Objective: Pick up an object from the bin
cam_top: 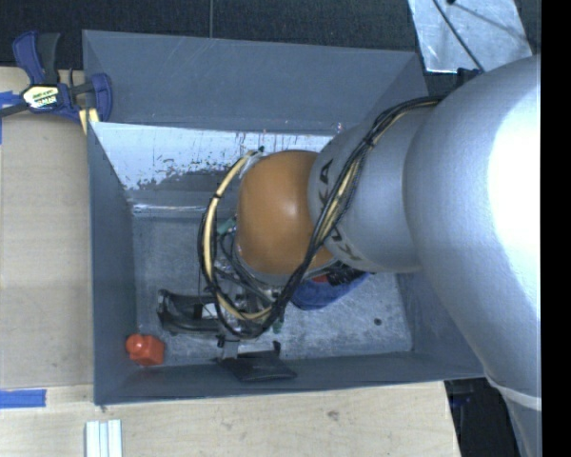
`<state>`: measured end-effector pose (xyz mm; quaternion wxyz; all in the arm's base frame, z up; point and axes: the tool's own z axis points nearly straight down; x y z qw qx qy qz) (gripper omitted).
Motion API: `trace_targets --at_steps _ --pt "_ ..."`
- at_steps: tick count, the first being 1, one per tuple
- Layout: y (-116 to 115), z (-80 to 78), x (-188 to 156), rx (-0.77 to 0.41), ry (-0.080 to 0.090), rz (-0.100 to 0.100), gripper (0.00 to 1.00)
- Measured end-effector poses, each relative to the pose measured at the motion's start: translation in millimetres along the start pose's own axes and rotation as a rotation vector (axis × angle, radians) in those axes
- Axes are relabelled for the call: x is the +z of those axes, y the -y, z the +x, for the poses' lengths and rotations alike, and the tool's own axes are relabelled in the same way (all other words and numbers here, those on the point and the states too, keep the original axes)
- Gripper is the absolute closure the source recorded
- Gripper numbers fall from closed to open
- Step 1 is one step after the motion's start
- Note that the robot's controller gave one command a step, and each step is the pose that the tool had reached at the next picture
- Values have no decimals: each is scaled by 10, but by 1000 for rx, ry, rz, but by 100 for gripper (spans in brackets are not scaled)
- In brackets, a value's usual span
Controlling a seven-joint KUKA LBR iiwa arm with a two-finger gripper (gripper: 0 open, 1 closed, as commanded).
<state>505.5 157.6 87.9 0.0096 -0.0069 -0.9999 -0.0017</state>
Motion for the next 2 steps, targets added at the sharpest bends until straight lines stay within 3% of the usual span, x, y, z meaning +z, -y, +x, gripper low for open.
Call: trace_targets --at_steps 1,2 --pt "-10 52 2 -4 -23 3 100" --pt "56 -96 -324 -13 21 4 100"
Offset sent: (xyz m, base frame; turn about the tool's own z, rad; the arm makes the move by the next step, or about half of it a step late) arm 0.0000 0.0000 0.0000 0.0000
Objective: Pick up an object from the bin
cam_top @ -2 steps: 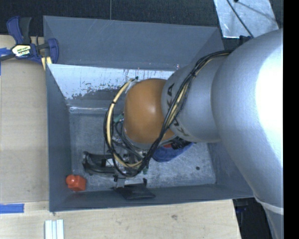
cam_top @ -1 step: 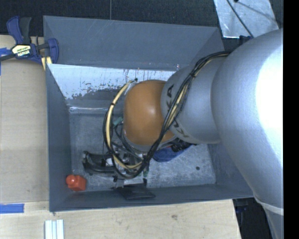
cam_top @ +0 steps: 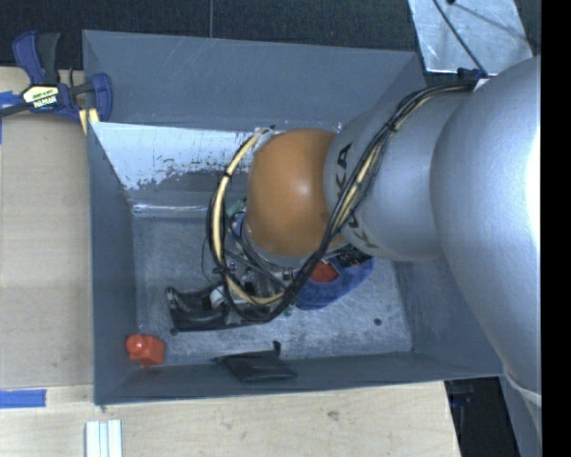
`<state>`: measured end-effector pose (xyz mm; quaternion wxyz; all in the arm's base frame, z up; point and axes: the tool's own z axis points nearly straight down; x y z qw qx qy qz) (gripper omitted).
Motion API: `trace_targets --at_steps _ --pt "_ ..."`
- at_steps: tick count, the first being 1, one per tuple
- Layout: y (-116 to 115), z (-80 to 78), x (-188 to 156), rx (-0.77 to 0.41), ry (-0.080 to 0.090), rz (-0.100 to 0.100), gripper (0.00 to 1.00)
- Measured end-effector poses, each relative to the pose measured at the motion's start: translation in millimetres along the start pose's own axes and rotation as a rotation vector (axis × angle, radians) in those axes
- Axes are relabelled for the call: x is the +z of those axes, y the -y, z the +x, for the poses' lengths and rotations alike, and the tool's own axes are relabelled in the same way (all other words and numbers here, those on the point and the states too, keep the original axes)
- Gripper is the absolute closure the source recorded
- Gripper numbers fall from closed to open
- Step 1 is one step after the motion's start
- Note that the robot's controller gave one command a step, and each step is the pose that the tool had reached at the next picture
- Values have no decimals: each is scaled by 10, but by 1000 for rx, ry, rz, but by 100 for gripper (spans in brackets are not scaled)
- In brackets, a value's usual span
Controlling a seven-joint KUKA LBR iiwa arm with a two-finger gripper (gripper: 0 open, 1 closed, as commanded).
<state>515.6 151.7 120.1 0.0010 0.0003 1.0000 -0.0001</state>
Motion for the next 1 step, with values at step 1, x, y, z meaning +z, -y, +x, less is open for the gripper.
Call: trace_targets --at_steps 1 --pt "-97 39 -773 -28 2 -1 100"
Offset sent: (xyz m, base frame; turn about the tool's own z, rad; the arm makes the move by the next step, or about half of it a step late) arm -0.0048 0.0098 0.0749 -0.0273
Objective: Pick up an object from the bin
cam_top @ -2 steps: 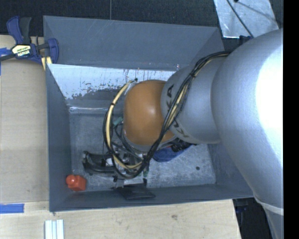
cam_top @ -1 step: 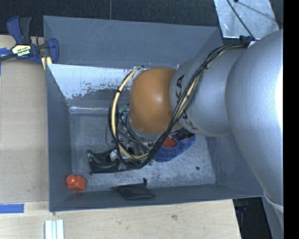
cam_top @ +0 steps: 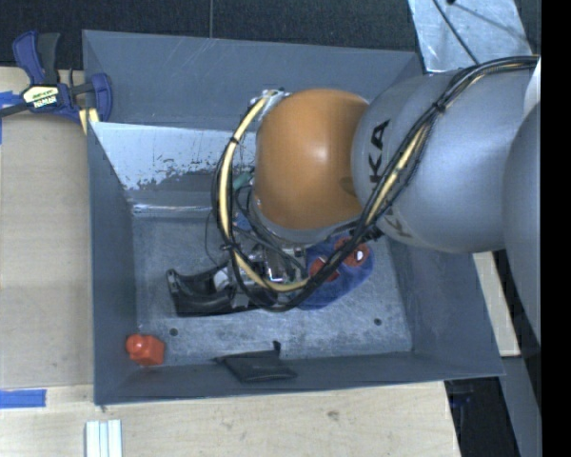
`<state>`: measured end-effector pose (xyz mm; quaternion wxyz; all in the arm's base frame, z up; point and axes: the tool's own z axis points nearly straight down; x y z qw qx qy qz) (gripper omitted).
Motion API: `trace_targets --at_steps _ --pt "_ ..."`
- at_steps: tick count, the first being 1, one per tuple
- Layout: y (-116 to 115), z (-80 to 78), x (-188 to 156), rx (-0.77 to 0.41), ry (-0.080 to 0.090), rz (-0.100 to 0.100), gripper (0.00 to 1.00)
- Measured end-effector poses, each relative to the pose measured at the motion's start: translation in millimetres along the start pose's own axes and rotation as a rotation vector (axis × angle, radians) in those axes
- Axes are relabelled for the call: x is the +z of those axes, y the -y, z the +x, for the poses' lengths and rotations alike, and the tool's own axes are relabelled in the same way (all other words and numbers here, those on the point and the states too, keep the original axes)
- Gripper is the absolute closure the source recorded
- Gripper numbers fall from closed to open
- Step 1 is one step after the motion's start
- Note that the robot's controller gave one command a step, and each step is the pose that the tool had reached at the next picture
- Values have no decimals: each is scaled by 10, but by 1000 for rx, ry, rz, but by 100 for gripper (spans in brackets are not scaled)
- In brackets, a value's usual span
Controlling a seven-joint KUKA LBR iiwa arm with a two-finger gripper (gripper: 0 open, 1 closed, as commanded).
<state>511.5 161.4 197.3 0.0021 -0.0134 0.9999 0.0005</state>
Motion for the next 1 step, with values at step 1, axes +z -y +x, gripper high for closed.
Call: trace_targets --at_steps 1 --pt "28 -50 -448 -401 -2 0 100"
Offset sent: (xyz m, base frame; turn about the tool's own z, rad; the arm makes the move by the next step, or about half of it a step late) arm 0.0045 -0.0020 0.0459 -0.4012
